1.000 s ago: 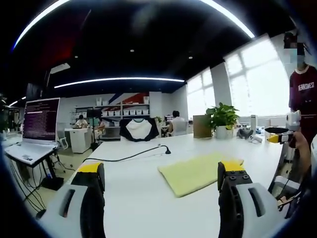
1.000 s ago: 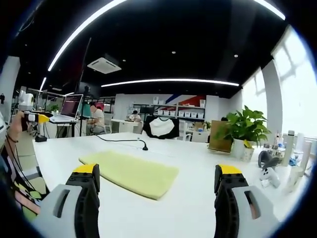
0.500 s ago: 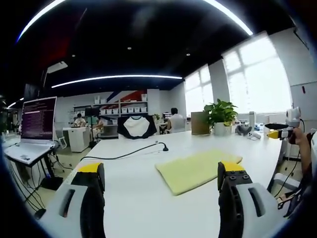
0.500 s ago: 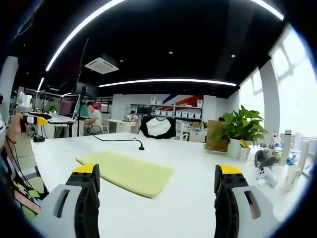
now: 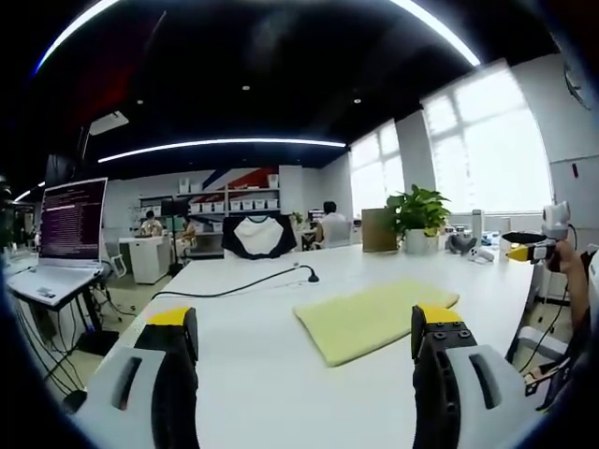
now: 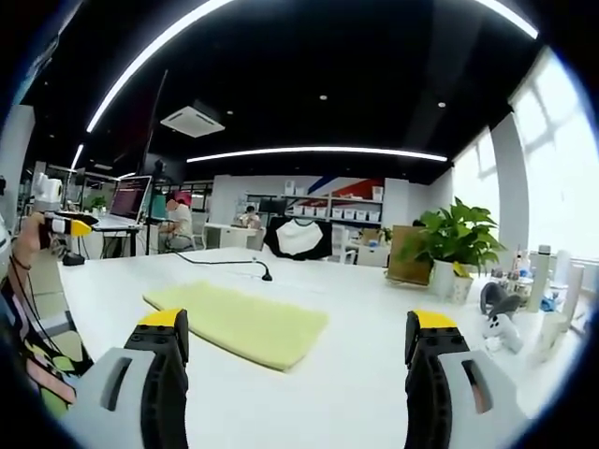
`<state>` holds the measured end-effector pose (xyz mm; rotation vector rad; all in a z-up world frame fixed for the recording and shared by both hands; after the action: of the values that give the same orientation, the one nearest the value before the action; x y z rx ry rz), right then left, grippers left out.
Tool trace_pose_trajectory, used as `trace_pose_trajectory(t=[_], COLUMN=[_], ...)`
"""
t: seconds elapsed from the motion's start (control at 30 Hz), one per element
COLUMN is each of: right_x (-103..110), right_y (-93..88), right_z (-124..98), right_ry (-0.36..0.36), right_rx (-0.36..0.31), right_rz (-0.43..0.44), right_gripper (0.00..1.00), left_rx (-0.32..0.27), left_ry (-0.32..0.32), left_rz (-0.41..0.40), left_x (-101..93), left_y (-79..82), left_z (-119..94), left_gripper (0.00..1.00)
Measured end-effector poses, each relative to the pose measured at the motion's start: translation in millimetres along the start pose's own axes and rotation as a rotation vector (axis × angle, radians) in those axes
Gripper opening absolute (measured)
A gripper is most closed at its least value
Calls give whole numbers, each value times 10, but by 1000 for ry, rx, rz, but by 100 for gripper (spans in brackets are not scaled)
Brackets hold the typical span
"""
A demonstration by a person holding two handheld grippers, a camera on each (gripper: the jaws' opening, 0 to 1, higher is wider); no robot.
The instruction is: Fold the garment on the visible template until the final outline fits inside the template.
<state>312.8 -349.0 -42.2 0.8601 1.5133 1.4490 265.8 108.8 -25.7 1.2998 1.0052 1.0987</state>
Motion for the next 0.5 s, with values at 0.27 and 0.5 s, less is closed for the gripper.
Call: trace_pose_trajectory(t=[0.27,0.5], right_x=[-27,-39], right_y=[-12,18], right_z=[-31,-63], right_ry=[5,1], right_rx=[-5,-15], right_rz=[6,6], right_gripper=[99,99], left_rx=[-4,-13], left_ry=[9,17], left_rz=[7,10], left_x=[-45,-42], left_y=[18,39], left_z=[-60,-112], left_gripper=[100,100])
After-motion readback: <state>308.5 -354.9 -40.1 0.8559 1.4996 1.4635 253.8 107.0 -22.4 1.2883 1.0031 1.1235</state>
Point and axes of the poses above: the point that each gripper's makers call its tool centre point, and the gripper's own axes: z roughly forward along the fingers, x roughly to its left, y roughly out of its top, the point moved 1 cm from there along -z, roughly backward along the fingers, and after that the axes turned 2 degrees about -x, right-handed, at the moved point
